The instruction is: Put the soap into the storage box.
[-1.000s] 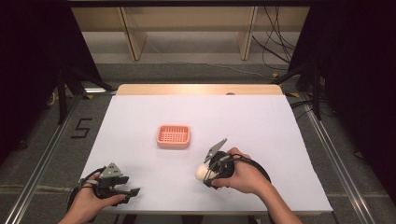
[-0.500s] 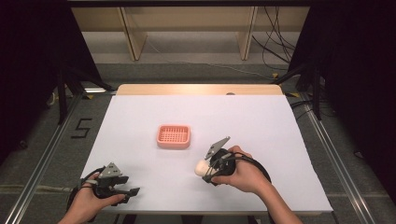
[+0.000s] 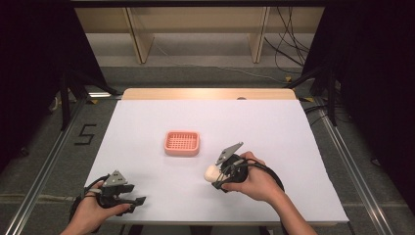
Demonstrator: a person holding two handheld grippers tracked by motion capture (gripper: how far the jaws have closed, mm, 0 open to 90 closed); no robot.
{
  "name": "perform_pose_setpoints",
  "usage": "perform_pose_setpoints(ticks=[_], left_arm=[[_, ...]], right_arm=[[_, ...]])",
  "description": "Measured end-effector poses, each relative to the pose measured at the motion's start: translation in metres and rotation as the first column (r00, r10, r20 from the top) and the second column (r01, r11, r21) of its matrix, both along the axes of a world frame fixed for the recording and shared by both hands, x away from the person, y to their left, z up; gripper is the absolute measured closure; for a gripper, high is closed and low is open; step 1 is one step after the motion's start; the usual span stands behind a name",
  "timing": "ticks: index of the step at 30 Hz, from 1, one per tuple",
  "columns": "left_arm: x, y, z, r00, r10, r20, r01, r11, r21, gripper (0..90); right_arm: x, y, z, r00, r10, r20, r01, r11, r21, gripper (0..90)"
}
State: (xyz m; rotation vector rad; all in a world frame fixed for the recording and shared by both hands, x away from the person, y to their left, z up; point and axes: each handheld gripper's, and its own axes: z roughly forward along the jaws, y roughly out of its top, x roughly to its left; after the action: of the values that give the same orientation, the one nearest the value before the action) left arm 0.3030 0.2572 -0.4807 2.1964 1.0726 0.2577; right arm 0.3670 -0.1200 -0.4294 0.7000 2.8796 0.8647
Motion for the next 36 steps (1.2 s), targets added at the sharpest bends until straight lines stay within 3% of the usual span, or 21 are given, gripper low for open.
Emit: perform_pose_setpoints(ticks=[1,7,13,14,18,23,24,28,33,36], left_arm=[[0.000,0.000,0.000,1.0000,0.000,-0.002,0.000,1.0000,0.008,34.2],[-0.002,0.002,0.001,1.0000,0.000,0.004,0.000,1.0000,0.001,34.2],[-0.004,0.005,0.001,0.9999,0.011,0.008,-0.011,0.9999,0.012,34.2],[-0.004,0.005,0.001,0.9999,0.015,0.005,-0.015,0.9998,0.010,34.2],[-0.006,0.006,0.001,0.9996,0.029,0.000,-0.029,0.9996,0.003,34.2],[-0.009,0.009,0.001,0.9996,0.027,0.005,-0.027,0.9996,0.003,34.2],[-0.009,0.009,0.001,0.9994,0.033,0.007,-0.033,0.9994,0.006,34.2],[-0.010,0.011,0.001,0.9991,0.041,0.006,-0.041,0.9991,0.010,34.2],[-0.011,0.012,0.001,0.9989,0.046,0.000,-0.046,0.9989,-0.003,34.2],[-0.011,0.012,0.001,0.9989,0.048,-0.001,-0.048,0.9989,0.003,34.2]], right_arm=[[-0.002,0.000,0.001,0.9994,-0.033,-0.013,0.033,0.999,-0.005,50.5],[0.001,0.000,-0.001,0.9993,-0.027,0.026,0.027,1.000,0.011,50.5],[0.004,0.001,0.000,0.9994,-0.019,0.027,0.019,1.000,0.019,50.5],[0.004,0.002,0.001,0.9995,-0.031,0.002,0.031,0.999,0.018,50.5],[0.007,0.003,-0.001,0.9992,-0.011,0.039,0.010,1.000,0.025,50.5],[0.008,0.004,0.001,0.9993,-0.029,0.024,0.028,0.999,0.022,50.5],[0.010,0.004,0.000,0.9988,-0.008,0.049,0.006,1.000,0.030,50.5],[0.011,0.005,0.002,0.9993,-0.023,0.030,0.023,0.999,0.023,50.5],[0.016,0.006,0.003,0.9984,0.000,0.056,-0.001,1.000,0.022,50.5],[0.018,0.007,0.002,0.9989,-0.004,0.046,0.002,1.000,0.024,50.5]])
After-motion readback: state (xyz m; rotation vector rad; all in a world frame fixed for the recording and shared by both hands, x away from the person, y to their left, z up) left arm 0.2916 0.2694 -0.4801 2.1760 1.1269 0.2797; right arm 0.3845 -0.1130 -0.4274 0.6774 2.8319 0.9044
